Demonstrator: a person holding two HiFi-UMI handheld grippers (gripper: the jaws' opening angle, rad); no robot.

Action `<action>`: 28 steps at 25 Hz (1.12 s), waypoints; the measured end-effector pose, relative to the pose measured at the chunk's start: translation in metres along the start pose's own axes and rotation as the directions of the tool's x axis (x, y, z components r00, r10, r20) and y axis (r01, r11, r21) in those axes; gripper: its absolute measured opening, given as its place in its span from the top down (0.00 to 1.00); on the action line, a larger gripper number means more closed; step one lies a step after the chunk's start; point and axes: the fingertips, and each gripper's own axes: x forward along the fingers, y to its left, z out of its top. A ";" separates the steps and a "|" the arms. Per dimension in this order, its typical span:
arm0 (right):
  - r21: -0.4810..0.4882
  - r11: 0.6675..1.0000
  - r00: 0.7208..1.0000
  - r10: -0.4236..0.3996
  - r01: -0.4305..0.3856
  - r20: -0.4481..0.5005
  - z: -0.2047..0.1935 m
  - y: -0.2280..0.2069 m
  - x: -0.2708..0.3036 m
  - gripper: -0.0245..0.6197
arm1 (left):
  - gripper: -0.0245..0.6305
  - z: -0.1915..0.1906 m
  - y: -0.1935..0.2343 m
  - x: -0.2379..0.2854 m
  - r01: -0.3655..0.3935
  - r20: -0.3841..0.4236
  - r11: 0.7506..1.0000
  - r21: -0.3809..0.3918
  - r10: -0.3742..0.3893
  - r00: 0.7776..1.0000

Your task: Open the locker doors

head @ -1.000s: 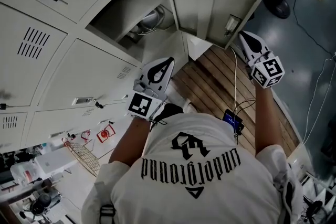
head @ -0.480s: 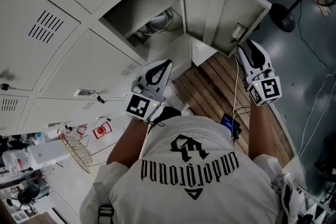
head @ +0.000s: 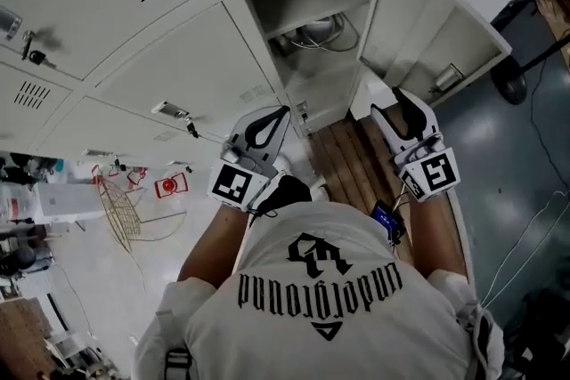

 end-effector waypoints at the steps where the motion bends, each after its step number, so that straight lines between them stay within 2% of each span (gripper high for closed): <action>1: 0.007 0.999 0.999 0.033 -0.033 0.006 0.000 0.011 0.010 0.63 | 0.95 -0.002 0.007 -0.011 -0.030 -0.006 1.000 -0.003 0.030 1.000; 4: 0.018 0.989 0.989 0.145 -0.146 0.019 0.001 0.049 0.043 0.62 | 0.95 -0.009 0.027 -0.053 -0.133 -0.029 0.991 -0.010 0.133 0.991; 7: 0.025 0.968 0.968 0.250 -0.250 0.027 0.002 0.089 0.069 0.61 | 0.95 -0.015 0.044 -0.093 -0.231 -0.057 0.973 -0.024 0.229 0.972; 14: 0.072 0.900 0.903 0.427 -0.430 0.052 0.005 0.175 0.114 0.61 | 0.95 -0.028 0.071 -0.166 -0.365 -0.098 0.930 -0.032 0.361 0.928; 17: 0.069 0.877 0.879 0.474 -0.476 0.050 0.006 0.211 0.132 0.61 | 0.95 -0.033 0.085 -0.192 -0.392 -0.103 0.919 -0.036 0.387 0.916; 22: 0.058 0.849 0.851 0.523 -0.525 0.037 0.010 0.270 0.153 0.61 | 0.95 -0.035 0.106 -0.234 -0.408 -0.085 0.912 -0.042 0.403 0.911; 28: 0.035 0.850 0.850 0.526 -0.526 0.015 0.014 0.336 0.183 0.61 | 0.95 -0.035 0.137 -0.287 -0.380 -0.063 0.924 -0.048 0.377 0.924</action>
